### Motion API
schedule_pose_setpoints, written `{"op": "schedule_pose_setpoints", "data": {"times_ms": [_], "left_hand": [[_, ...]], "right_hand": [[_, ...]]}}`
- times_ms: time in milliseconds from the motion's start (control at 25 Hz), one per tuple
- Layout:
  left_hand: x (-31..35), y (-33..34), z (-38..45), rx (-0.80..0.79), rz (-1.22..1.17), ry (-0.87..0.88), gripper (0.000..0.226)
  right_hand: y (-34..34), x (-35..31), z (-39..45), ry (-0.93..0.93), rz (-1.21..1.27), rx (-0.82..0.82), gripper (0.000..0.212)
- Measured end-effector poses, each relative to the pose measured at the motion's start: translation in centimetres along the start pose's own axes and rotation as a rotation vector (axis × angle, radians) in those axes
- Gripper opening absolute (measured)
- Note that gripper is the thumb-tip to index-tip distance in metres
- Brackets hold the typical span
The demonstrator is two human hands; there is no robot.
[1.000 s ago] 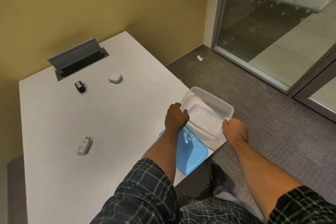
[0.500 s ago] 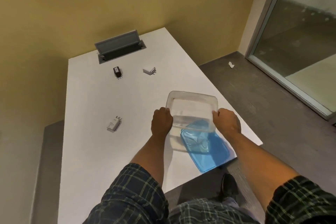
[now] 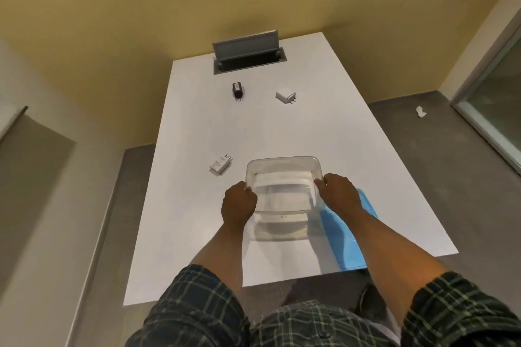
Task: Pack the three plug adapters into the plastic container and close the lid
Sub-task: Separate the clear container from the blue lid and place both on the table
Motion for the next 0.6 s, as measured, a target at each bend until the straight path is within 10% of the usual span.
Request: {"op": "schedule_pose_setpoints", "data": {"times_ms": [600], "left_hand": [[-5.5, -0.7, -0.8, -0.060, 0.062, -0.093, 0.030]], "right_hand": [[4.3, -2.3, 0.3, -0.109, -0.127, -0.112, 0.038]]}}
Point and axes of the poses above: each hand's wrist, its own z-axis towards the middle knuckle, its own y-axis out of the palm, x = y × z, the point moved 7 cm from there along z, towards the middle knuckle, and after that the axes turned 6 degrees about -x, right-handed, at the moved point
